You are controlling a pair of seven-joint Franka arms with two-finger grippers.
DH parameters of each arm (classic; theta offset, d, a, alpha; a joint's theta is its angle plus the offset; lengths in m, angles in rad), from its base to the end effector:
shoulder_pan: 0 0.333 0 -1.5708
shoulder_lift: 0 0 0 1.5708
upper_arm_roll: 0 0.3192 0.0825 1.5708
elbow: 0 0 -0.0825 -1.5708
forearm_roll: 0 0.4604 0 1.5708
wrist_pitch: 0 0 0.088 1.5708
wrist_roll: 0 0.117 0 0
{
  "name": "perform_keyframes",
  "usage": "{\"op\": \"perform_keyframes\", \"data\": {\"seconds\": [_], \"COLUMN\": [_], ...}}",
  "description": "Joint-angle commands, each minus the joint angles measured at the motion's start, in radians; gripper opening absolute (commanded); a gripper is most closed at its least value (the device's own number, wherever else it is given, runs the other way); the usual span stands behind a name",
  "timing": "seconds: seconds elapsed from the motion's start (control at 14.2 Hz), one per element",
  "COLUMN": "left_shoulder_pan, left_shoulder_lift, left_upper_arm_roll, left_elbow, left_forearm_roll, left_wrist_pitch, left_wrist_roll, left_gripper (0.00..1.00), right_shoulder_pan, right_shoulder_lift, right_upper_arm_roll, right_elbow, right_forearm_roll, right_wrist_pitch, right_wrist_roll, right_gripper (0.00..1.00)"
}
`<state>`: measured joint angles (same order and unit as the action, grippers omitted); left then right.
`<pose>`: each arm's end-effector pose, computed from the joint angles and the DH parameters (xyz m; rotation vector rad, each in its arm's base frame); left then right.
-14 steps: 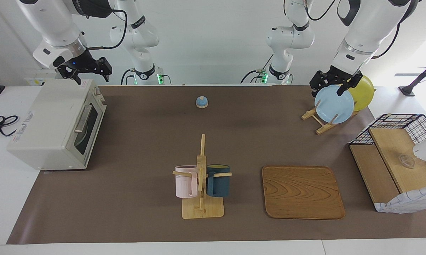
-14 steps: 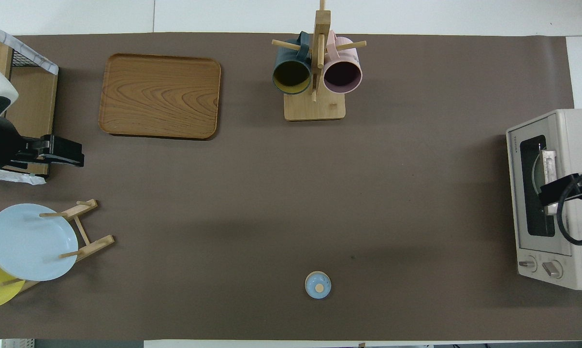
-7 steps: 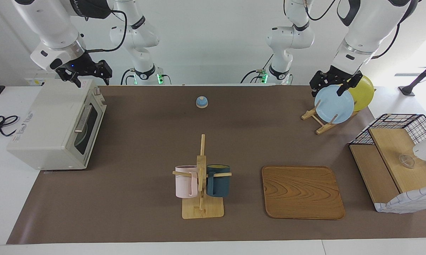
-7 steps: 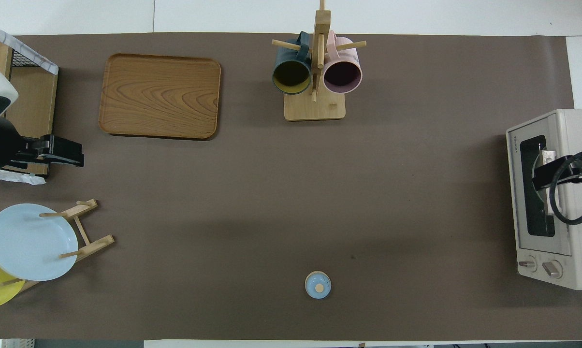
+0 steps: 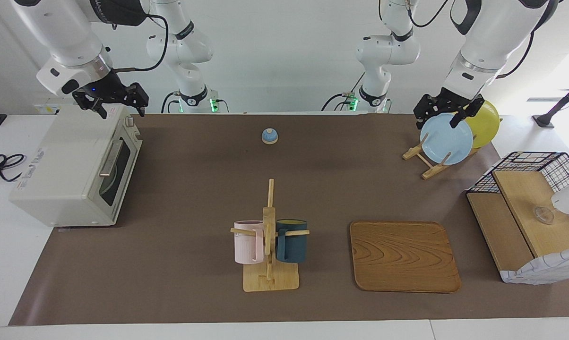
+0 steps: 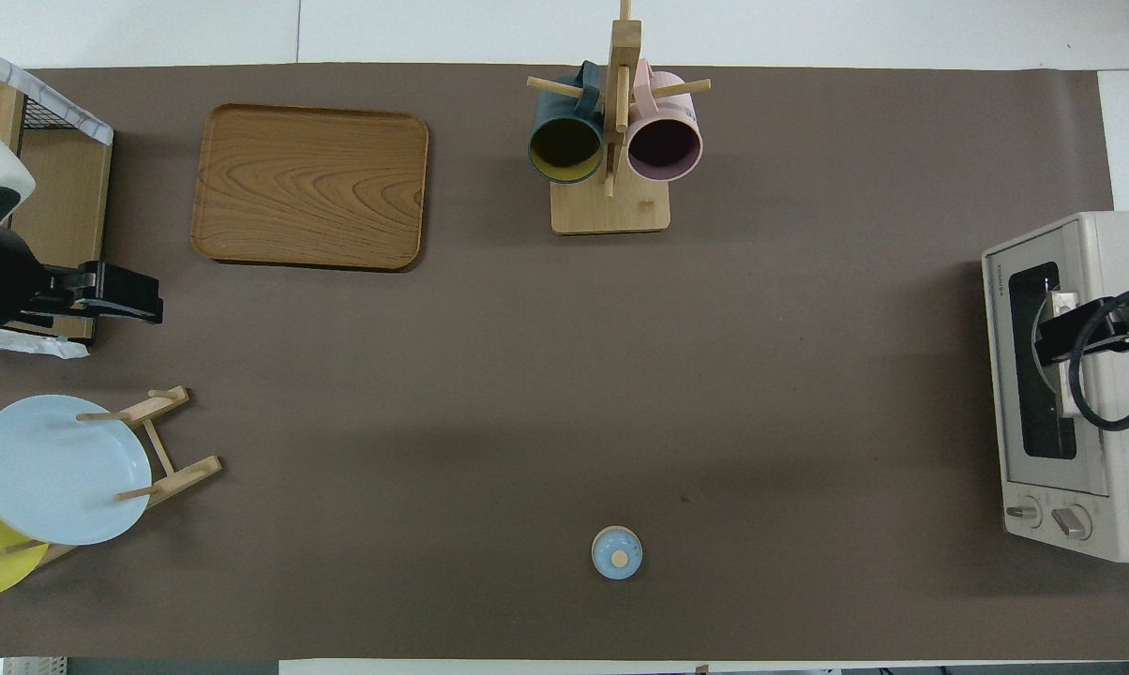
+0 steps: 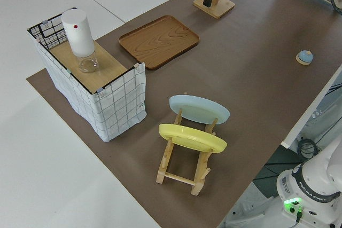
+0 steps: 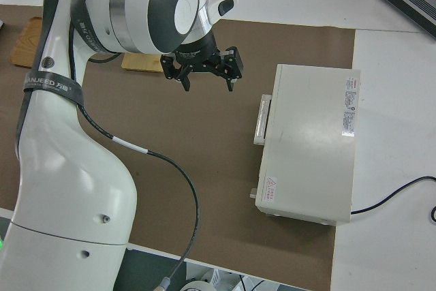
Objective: Put corn in oven
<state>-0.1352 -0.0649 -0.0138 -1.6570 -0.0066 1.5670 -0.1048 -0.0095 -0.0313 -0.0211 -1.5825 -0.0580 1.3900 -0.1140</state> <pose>0.6018 -0.0914 0.6104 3.1381 -0.0692 -0.0402 0.5987 -0.0261 0.6167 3.0835 0.1198 -0.2550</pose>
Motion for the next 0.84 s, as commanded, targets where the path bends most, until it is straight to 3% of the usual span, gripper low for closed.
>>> {"op": "perform_keyframes", "data": {"seconds": [0.0,0.77], "left_shoulder_pan": [0.013,0.013], "left_shoulder_lift": [-0.001,0.001], "left_upper_arm_roll": [-0.008,-0.008], "left_elbow": [0.008,0.008], "left_forearm_roll": [0.011,0.011], "left_wrist_pitch": [-0.012,-0.012], "left_wrist_roll": [0.005,0.005], "left_gripper": [1.0,1.0], "right_shoulder_pan": [-0.021,-0.021], "right_shoulder_lift": [0.011,0.01], "right_upper_arm_roll": [0.004,0.006], "right_elbow": [0.018,0.016], "right_forearm_roll": [0.024,0.027], "right_wrist_pitch": [0.014,0.032], "right_wrist_roll": [0.014,0.014], "right_gripper": [1.0,1.0]}}
